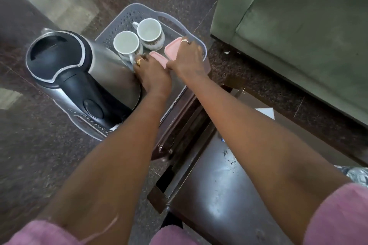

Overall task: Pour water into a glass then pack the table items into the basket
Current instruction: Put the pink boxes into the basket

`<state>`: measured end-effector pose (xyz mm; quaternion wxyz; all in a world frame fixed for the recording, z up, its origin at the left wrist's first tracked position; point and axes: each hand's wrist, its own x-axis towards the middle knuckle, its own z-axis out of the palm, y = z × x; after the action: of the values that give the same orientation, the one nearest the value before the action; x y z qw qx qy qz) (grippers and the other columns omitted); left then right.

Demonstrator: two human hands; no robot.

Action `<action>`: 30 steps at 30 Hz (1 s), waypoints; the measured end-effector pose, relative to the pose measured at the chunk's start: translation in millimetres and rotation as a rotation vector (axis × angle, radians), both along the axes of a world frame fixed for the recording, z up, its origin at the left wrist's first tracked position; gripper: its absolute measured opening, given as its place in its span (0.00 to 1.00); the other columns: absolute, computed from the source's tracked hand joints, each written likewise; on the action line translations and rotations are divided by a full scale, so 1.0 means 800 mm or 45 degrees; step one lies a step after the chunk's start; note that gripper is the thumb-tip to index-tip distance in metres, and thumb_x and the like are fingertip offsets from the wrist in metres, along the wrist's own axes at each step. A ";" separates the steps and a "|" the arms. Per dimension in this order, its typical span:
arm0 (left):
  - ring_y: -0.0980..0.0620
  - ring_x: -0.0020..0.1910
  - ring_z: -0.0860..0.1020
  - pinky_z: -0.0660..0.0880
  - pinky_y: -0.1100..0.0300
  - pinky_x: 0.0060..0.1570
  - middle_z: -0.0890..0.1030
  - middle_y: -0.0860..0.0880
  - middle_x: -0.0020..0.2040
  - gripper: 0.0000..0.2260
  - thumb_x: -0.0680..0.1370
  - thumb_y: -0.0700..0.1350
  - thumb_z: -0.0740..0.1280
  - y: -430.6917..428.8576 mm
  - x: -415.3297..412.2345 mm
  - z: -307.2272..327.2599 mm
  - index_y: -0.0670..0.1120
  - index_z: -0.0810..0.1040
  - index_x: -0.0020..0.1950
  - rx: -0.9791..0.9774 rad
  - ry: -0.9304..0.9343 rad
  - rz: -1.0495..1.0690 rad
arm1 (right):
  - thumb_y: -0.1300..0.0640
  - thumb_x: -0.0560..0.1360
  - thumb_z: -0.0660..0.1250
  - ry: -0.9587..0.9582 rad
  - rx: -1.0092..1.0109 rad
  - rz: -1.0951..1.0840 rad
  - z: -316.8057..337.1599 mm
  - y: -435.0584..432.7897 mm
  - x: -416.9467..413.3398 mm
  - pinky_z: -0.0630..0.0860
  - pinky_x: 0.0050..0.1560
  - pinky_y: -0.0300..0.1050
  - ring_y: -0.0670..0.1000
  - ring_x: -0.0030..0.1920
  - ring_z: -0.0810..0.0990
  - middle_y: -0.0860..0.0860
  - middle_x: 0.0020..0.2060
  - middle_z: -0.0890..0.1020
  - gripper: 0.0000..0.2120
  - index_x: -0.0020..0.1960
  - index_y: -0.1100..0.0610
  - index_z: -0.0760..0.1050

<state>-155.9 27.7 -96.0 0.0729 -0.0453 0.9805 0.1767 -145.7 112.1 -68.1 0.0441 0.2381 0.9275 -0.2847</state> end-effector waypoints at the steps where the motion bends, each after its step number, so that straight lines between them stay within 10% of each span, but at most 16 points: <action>1: 0.41 0.69 0.62 0.57 0.53 0.68 0.65 0.38 0.69 0.26 0.75 0.48 0.65 0.000 -0.004 -0.002 0.37 0.64 0.68 -0.028 0.000 0.005 | 0.49 0.67 0.74 -0.006 0.022 0.016 -0.007 0.000 -0.004 0.65 0.65 0.48 0.60 0.66 0.67 0.61 0.63 0.72 0.33 0.65 0.62 0.66; 19: 0.39 0.74 0.53 0.43 0.51 0.73 0.57 0.38 0.74 0.24 0.78 0.43 0.59 -0.005 -0.008 -0.005 0.36 0.58 0.72 -0.110 0.009 -0.113 | 0.55 0.78 0.61 0.062 0.452 0.109 -0.028 -0.006 -0.004 0.64 0.68 0.49 0.59 0.68 0.63 0.58 0.72 0.59 0.22 0.68 0.64 0.65; 30: 0.40 0.69 0.64 0.58 0.59 0.67 0.66 0.37 0.69 0.23 0.72 0.33 0.56 0.050 0.128 0.034 0.40 0.71 0.67 0.489 0.408 -0.192 | 0.59 0.69 0.68 0.463 0.358 -0.153 -0.006 0.029 0.154 0.75 0.49 0.54 0.62 0.53 0.77 0.60 0.52 0.81 0.10 0.48 0.63 0.80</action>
<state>-53.8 67.9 -68.6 -0.0633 0.0711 0.9287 0.3585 -22.6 135.2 -72.8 -0.1744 0.2414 0.9350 -0.1929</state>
